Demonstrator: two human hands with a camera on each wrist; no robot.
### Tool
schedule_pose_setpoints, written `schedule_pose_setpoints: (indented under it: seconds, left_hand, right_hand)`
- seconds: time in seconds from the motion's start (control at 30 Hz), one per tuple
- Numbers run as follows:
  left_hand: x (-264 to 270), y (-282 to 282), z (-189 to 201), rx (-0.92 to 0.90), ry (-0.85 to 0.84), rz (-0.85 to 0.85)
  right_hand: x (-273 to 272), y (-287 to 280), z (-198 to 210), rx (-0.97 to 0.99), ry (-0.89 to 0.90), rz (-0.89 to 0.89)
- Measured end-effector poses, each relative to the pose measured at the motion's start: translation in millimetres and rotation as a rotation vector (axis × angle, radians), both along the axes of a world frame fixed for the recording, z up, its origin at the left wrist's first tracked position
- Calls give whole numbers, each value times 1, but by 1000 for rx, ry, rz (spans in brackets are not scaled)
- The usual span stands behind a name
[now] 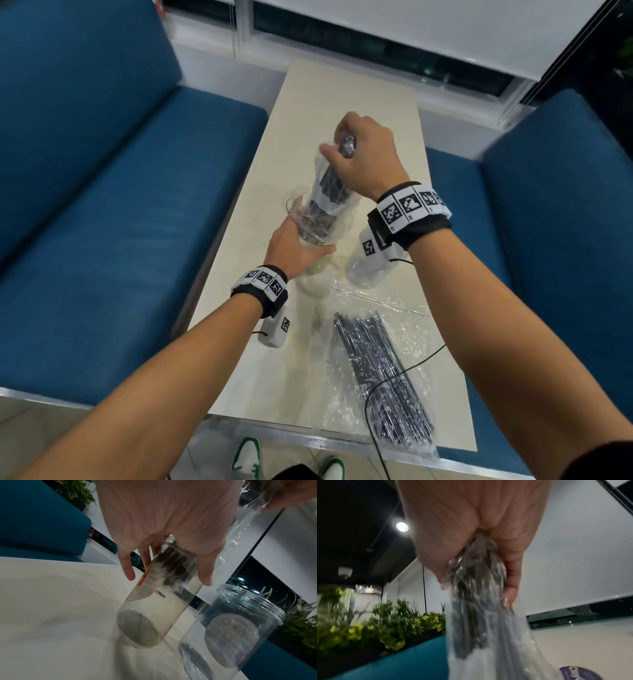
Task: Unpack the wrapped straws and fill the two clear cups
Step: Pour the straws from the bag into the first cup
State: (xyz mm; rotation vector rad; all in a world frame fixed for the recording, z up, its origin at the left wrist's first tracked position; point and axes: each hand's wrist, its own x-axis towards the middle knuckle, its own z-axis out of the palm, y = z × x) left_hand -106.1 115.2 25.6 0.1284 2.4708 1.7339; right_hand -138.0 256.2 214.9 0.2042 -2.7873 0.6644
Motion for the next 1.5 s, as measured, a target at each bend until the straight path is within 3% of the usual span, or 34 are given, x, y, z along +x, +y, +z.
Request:
schedule_pose_setpoints:
  seconds: [0.13, 0.23, 0.33, 0.5, 0.73, 0.83, 1.0, 1.17, 1.37, 1.5]
  left_hand:
    - [-4, 1, 1, -18, -43, 9]
    - [-2, 7, 1, -42, -37, -5]
    - [-2, 4, 0, -54, -21, 20]
    - [-1, 5, 7, -52, -14, 9]
    - [2, 4, 11, -89, -50, 36]
    - [4, 4, 11, -93, -66, 42]
    - [4, 4, 15, -66, -120, 30]
    - [21, -12, 2, -143, -166, 27]
    - [80, -37, -1, 63, 50, 276]
    - [123, -44, 27, 395, -35, 144]
  right_hand:
    - [10, -2, 15, -83, -239, 87]
    - [18, 9, 23, -40, -80, 97]
    - [20, 6, 17, 8, -34, 91]
    - [29, 10, 21, -132, 177, 53]
    - [30, 16, 30, -88, 185, 46]
    - [32, 16, 42, -107, 269, 30]
    - [45, 26, 88, -255, 659, -62]
    - [84, 44, 108, -338, 830, -161]
    - [151, 33, 64, -647, 676, -45]
    - [183, 9, -8, -821, 464, -138]
